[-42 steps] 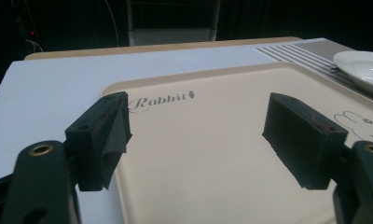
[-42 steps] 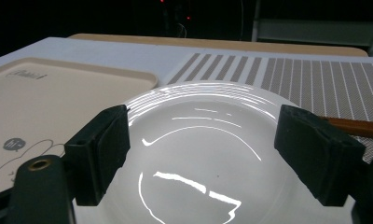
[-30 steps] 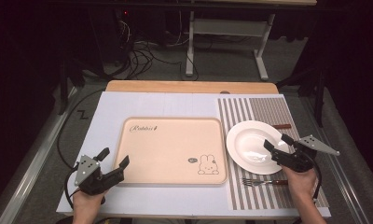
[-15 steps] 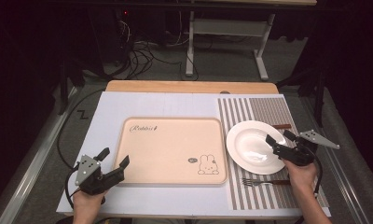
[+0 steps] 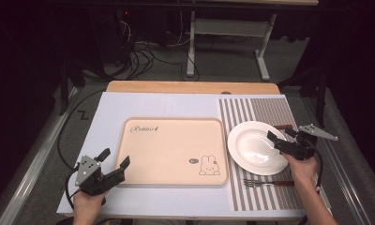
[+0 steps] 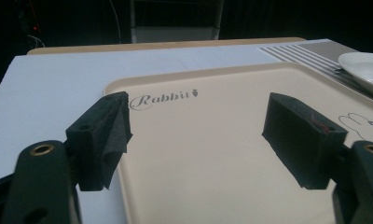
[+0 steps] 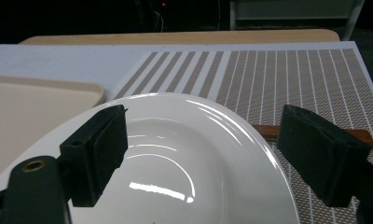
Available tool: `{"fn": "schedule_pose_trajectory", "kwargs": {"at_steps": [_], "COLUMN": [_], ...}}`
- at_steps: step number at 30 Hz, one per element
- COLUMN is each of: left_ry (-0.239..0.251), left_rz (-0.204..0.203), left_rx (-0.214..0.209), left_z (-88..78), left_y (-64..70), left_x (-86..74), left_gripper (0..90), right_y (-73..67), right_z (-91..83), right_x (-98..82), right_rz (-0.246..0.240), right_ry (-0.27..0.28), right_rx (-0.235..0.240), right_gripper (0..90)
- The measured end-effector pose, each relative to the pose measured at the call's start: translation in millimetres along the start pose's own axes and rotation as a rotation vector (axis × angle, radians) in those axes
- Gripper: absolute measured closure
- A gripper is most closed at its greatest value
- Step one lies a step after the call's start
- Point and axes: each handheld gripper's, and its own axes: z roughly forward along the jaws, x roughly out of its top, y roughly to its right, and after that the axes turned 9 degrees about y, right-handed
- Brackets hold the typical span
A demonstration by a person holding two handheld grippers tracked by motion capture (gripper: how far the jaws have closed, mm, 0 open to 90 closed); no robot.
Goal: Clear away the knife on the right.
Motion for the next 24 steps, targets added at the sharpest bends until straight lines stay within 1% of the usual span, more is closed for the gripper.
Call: {"fn": "schedule_pose_trajectory", "kwargs": {"at_steps": [1, 2, 4, 7, 11, 13, 14, 15, 16, 20, 24], "left_ry": [0.000, 0.000, -0.001, -0.002, -0.002, -0.001, 0.000, 0.002, 0.002, 0.003, -0.001], "left_rz": [0.000, -0.001, -0.003, -0.004, -0.008, -0.005, -0.003, -0.002, -0.005, -0.013, -0.018], "left_rx": [0.000, 0.000, 0.000, 0.002, 0.007, 0.012, 0.017, 0.022, 0.025, 0.034, 0.034], "left_z": [0.0, 0.1, 0.3, 0.7, 0.9, 0.8, 0.8, 0.7, 0.6, 0.6, 0.8], "left_y": [0.0, -0.1, -0.3, -0.8, -1.4, -1.3, -1.4, -1.5, -2.0, -3.2, -3.9], "left_x": [0.0, 0.0, -0.1, -0.1, -0.2, -0.2, -0.2, -0.2, -0.2, -0.5, -0.8], "left_gripper": [23.6, 23.6, 23.6, 23.6, 23.6, 23.5, 23.5, 23.5, 23.4, 23.4, 23.4], "right_y": [0.0, 1.3, 2.4, 4.6, 8.4, 10.9, 12.1, 13.1, 13.7, 17.7, 25.4], "right_z": [0.0, 2.9, 4.5, 8.2, 12.1, 13.3, 13.7, 14.1, 14.4, 19.0, 24.3], "right_x": [0.0, 3.3, 5.9, 10.0, 16.0, 20.2, 22.5, 24.4, 26.2, 31.3, 35.9], "right_rz": [0.000, -0.013, -0.016, -0.028, -0.041, -0.047, -0.057, -0.065, -0.070, -0.097, -0.099], "right_ry": [0.000, -0.017, -0.018, -0.037, -0.047, -0.064, -0.074, -0.079, -0.086, -0.128, -0.172], "right_rx": [0.000, -0.006, -0.005, -0.003, -0.003, 0.016, 0.026, 0.027, 0.024, 0.020, 0.013], "right_gripper": [18.2, 19.0, 20.4, 21.4, 24.3, 24.6, 24.7, 26.6, 28.1, 28.8, 29.3]}}
